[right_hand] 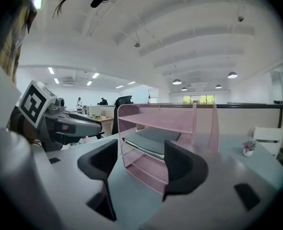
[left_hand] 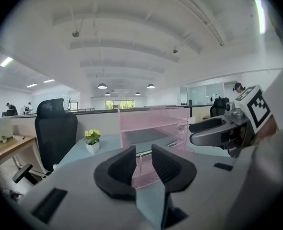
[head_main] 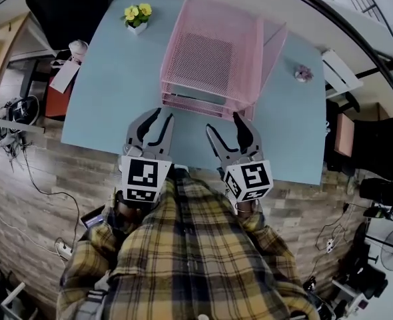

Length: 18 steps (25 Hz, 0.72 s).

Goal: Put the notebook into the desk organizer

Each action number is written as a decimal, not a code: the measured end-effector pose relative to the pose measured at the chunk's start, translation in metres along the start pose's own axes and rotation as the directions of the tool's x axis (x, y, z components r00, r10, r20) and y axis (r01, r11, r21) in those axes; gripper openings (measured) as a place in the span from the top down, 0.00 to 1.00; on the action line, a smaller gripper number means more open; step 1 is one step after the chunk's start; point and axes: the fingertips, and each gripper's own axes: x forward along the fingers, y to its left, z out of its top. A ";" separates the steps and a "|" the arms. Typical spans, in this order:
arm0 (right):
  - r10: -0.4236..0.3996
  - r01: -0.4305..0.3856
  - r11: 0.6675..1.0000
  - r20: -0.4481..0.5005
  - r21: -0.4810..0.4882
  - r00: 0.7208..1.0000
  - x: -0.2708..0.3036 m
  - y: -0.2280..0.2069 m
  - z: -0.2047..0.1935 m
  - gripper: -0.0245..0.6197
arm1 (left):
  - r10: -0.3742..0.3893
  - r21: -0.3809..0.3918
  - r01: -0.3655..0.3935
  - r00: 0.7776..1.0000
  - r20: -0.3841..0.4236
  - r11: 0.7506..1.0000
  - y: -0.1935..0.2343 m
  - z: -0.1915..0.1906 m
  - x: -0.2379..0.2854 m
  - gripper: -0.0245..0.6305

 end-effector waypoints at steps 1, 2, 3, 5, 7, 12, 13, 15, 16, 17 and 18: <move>0.019 -0.019 1.000 0.000 0.018 1.000 -0.003 0.001 0.001 0.48 | -0.004 -0.011 0.004 1.000 0.001 1.000 -0.002 0.001 -0.003 0.82; 0.034 -0.034 0.999 0.001 0.033 0.999 -0.005 0.001 0.001 0.49 | -0.010 -0.022 0.010 1.000 0.002 1.000 -0.004 0.001 -0.005 0.83; 0.045 -0.045 0.998 0.003 0.043 0.999 -0.008 0.001 0.001 0.52 | -0.015 -0.036 0.015 1.000 0.003 0.999 -0.007 0.001 -0.007 0.84; 0.057 -0.058 0.997 0.008 0.051 0.998 -0.013 0.001 0.002 0.59 | -0.025 -0.061 0.025 1.000 0.006 0.998 -0.011 0.000 -0.010 0.86; 0.071 -0.072 0.996 0.011 0.060 0.997 -0.017 0.000 0.002 0.64 | -0.026 -0.073 0.027 1.000 0.006 0.997 -0.014 -0.001 -0.013 0.88; 0.111 -0.111 0.990 0.004 0.086 0.994 -0.025 -0.001 -0.001 0.75 | -0.028 -0.089 0.028 1.000 -0.004 0.996 -0.020 -0.004 -0.016 0.93; 0.112 -0.112 0.989 0.003 0.091 0.994 -0.027 -0.002 -0.003 0.75 | -0.032 -0.094 0.031 0.999 -0.008 0.995 -0.021 -0.005 -0.016 0.95; 0.107 -0.106 0.989 0.003 0.099 0.994 -0.029 -0.005 -0.005 0.82 | -0.039 -0.101 0.036 0.999 -0.019 0.994 -0.023 -0.009 -0.016 0.97; 0.105 -0.104 0.989 0.001 0.103 0.995 -0.030 -0.007 -0.007 0.85 | -0.042 -0.104 0.039 0.999 -0.025 0.994 -0.024 -0.011 -0.016 0.97; 0.105 -0.104 0.989 -0.002 0.108 0.994 -0.031 -0.008 -0.008 0.86 | -0.046 -0.107 0.043 0.998 -0.030 0.993 -0.025 -0.013 -0.015 0.97; 0.107 -0.106 0.988 -0.005 0.114 0.994 -0.031 -0.009 -0.010 0.87 | -0.050 -0.111 0.046 0.998 -0.035 0.993 -0.025 -0.015 -0.015 0.97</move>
